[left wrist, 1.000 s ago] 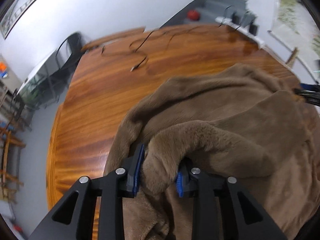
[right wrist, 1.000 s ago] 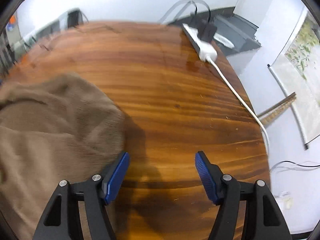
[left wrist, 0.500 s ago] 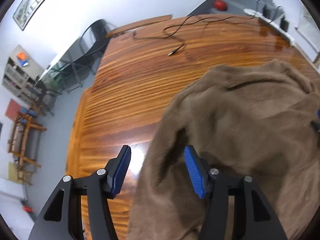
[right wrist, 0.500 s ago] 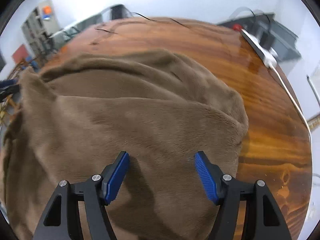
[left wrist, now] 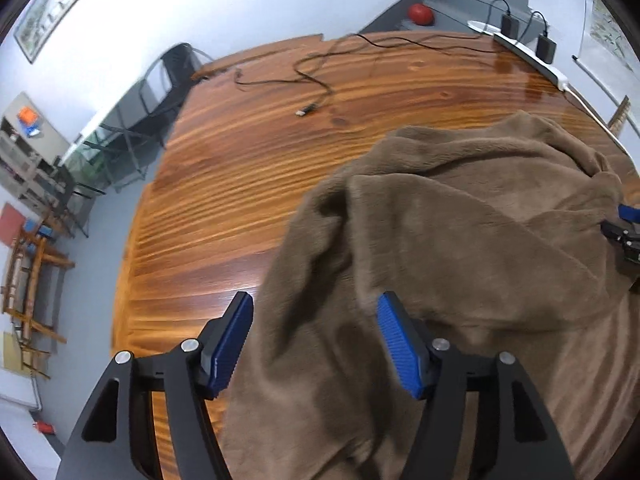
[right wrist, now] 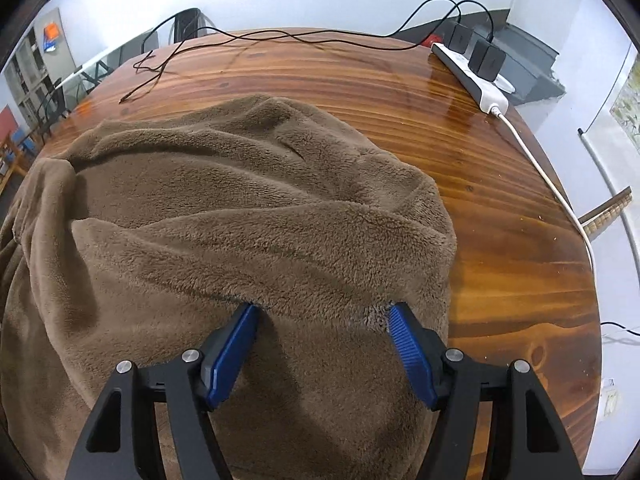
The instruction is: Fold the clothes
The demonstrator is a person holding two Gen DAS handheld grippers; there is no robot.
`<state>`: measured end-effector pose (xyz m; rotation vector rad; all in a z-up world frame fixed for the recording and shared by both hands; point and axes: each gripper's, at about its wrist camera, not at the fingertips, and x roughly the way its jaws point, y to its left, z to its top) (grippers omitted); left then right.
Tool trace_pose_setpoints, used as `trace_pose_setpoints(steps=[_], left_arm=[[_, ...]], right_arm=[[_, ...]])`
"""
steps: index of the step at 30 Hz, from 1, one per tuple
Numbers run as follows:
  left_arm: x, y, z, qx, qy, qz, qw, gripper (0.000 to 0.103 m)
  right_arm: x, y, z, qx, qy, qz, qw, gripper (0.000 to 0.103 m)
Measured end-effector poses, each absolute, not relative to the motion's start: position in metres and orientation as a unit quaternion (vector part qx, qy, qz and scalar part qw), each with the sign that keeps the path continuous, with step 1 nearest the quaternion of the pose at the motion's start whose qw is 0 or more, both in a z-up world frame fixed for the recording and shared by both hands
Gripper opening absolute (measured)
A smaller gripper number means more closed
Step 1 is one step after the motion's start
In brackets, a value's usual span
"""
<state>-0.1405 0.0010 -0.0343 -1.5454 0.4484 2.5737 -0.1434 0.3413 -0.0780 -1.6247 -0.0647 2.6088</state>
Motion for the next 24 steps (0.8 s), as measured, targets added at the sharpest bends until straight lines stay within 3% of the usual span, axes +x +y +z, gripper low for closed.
trace_pose_setpoints(steps=[21, 22, 24], left_arm=[[-0.163, 0.016, -0.074, -0.528, 0.126, 0.835, 0.093, 0.069], [-0.164, 0.015, -0.075, -0.531, 0.118, 0.833, 0.100, 0.067], [-0.165, 0.014, -0.079, -0.544, 0.102, 0.825, 0.112, 0.034]], right_arm=[[-0.143, 0.342, -0.087, -0.528, -0.029, 0.848, 0.033, 0.074], [-0.143, 0.343, -0.087, -0.528, -0.029, 0.848, 0.033, 0.074], [-0.143, 0.343, -0.088, -0.527, -0.029, 0.849, 0.033, 0.074]])
